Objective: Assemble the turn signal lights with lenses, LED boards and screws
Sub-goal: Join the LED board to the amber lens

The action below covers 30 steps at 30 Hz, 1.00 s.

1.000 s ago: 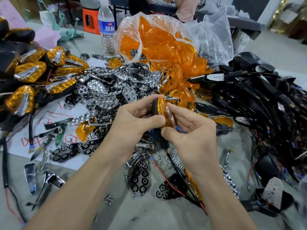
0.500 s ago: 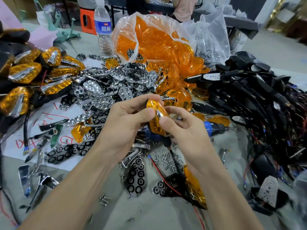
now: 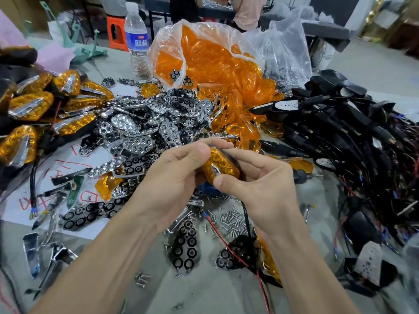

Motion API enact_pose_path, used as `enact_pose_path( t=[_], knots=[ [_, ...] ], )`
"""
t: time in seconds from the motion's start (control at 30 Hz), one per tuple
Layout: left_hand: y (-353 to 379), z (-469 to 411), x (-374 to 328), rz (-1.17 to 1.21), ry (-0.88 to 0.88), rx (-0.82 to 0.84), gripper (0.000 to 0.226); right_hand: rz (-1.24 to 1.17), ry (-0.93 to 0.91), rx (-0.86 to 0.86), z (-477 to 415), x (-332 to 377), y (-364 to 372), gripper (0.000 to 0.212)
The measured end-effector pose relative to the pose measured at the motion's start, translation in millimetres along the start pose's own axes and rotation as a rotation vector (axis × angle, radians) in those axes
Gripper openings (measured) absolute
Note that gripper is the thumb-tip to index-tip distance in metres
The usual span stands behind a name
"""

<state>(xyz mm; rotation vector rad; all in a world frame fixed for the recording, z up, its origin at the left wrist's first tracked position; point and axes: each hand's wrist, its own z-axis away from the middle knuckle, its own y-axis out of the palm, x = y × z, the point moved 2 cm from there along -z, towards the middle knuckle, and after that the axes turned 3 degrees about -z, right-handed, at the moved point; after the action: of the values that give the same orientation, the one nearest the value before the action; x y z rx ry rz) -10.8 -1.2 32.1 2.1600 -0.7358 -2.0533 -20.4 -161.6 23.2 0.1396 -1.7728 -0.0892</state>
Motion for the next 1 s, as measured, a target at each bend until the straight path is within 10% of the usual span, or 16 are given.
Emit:
enact_pose_path(
  t=[0.57,0.77,1.0],
  knots=[
    [3.9,-2.5,7.0,-0.033,0.057,-0.125,0.023,0.535,-0.066,0.005,5.7,1.1,21.7,0.028],
    [2.5,-1.0,2.2,-0.023,0.007,0.031,0.044,0.270,-0.029,0.111,4.2,8.4,16.9,0.021],
    [6.1,-2.5,3.7,-0.051,0.047,0.059,0.019,0.245,-0.035,0.108,2.5,5.4,11.0,0.018]
  ],
)
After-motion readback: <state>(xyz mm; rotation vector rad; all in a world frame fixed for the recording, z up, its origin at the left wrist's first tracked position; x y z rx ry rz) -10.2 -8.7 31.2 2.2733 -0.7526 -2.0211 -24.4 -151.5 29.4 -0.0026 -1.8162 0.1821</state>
